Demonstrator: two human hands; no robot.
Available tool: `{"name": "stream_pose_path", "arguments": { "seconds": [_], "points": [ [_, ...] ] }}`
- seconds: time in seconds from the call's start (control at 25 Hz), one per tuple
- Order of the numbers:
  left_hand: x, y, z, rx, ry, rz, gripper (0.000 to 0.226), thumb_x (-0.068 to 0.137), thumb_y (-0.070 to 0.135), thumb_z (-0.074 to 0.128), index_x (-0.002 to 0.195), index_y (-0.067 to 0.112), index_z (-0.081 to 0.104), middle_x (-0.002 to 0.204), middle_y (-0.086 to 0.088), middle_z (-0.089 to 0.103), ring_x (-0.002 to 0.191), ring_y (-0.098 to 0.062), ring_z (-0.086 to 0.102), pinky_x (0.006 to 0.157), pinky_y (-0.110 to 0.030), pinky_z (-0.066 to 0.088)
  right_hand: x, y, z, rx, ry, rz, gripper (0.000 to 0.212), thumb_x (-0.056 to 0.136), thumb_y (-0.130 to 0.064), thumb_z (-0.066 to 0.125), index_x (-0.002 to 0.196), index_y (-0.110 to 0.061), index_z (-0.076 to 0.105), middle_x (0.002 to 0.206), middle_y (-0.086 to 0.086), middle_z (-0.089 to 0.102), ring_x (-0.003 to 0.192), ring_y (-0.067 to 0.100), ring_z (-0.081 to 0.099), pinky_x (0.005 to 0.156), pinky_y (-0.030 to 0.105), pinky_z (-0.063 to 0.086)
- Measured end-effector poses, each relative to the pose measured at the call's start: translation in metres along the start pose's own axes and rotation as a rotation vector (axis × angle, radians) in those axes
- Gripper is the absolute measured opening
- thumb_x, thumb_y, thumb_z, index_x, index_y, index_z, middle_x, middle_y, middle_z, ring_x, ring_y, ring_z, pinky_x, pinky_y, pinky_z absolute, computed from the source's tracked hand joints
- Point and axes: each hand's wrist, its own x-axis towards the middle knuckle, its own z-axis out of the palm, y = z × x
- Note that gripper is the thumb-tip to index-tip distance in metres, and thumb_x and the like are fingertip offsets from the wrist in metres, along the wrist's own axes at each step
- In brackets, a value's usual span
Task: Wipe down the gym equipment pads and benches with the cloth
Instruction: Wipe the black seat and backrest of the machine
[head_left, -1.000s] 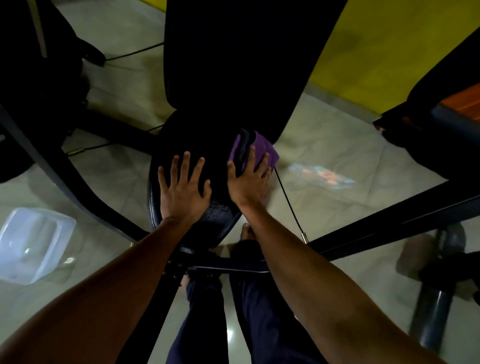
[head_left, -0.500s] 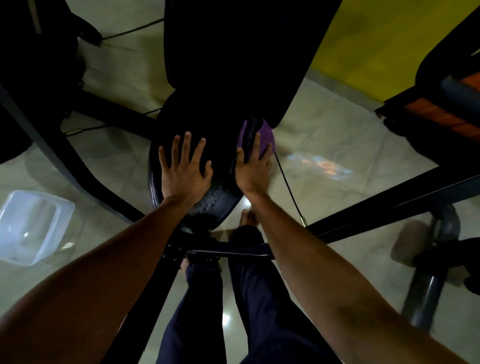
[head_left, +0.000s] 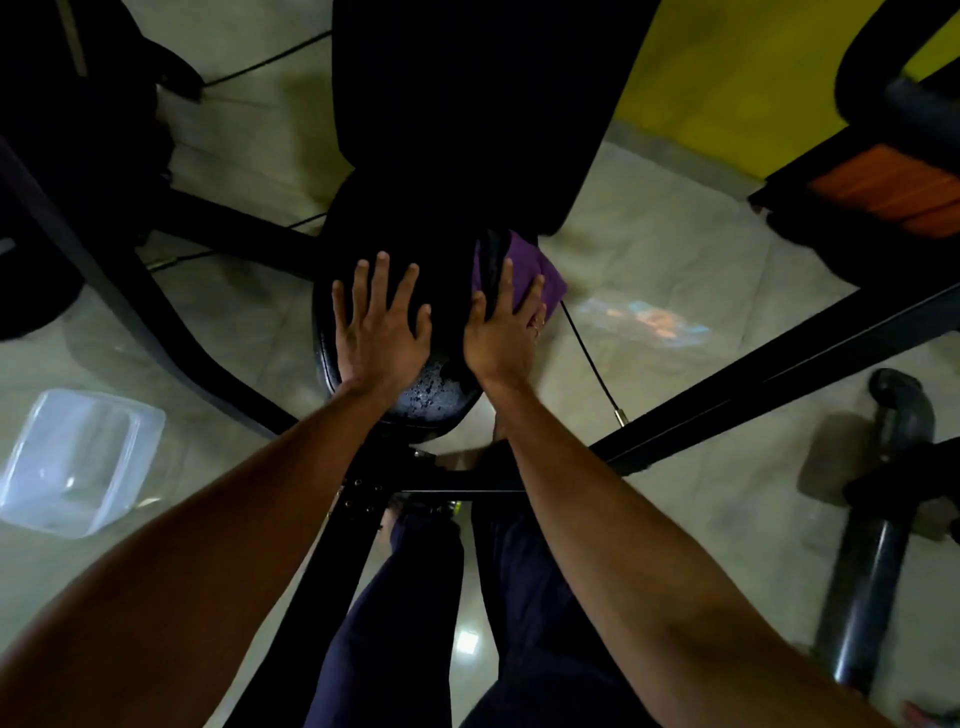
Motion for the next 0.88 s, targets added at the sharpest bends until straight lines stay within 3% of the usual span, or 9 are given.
{"name": "stream_pose_path", "arguments": {
  "seconds": [0.2,0.32,0.52,0.72,0.88],
  "points": [
    [-0.023,-0.023,-0.001,-0.073,0.071,-0.109,0.058,0.104,0.046,0.032,0.160,0.032,0.024,0.169,-0.009,0.011,0.156,-0.031,0.006,0.125,-0.056,0.003,-0.100,0.026,0.024,-0.122,-0.011,-0.247,0.062,0.109,-0.048,0.033,0.164,-0.031,0.011,0.171,0.008,-0.008,0.156,0.035,-0.014,0.123,0.043,-0.005],
    [-0.043,-0.029,0.001,-0.173,0.064,-0.227,0.059,0.105,0.048,0.030,0.161,0.034,0.019,0.170,-0.006,0.008,0.156,-0.032,0.005,0.125,-0.055,0.002,-0.080,0.040,0.017,-0.158,-0.006,-0.312,0.064,0.105,-0.055,0.031,0.163,-0.033,0.018,0.171,0.010,-0.002,0.156,0.040,-0.008,0.124,0.049,0.001],
    [-0.057,-0.026,0.005,-0.411,0.087,-0.405,0.059,0.104,0.051,0.025,0.160,0.037,0.016,0.170,-0.006,0.011,0.155,-0.033,0.012,0.125,-0.051,0.015,-0.045,0.008,0.019,-0.192,0.047,-0.157,0.061,0.105,-0.048,0.033,0.163,-0.036,0.017,0.172,0.007,0.003,0.156,0.041,-0.004,0.124,0.062,0.010],
    [-0.058,-0.028,0.004,-0.498,0.118,-0.401,0.054,0.107,0.046,0.030,0.160,0.036,0.022,0.169,-0.003,0.014,0.153,-0.032,0.022,0.117,-0.052,0.035,-0.117,0.028,0.041,-0.297,0.090,-0.460,0.059,0.107,-0.048,0.029,0.162,-0.029,0.024,0.172,0.004,0.009,0.158,0.032,-0.003,0.125,0.061,0.001],
    [-0.057,-0.022,0.004,-0.497,0.151,-0.419,0.055,0.104,0.046,0.030,0.158,0.035,0.026,0.168,-0.005,0.020,0.150,-0.034,0.029,0.111,-0.054,0.042,-0.097,0.046,0.027,-0.319,0.047,-0.542,0.062,0.103,-0.056,0.031,0.161,-0.032,0.027,0.172,0.004,0.010,0.158,0.030,-0.005,0.124,0.063,0.010]
  ]
}}
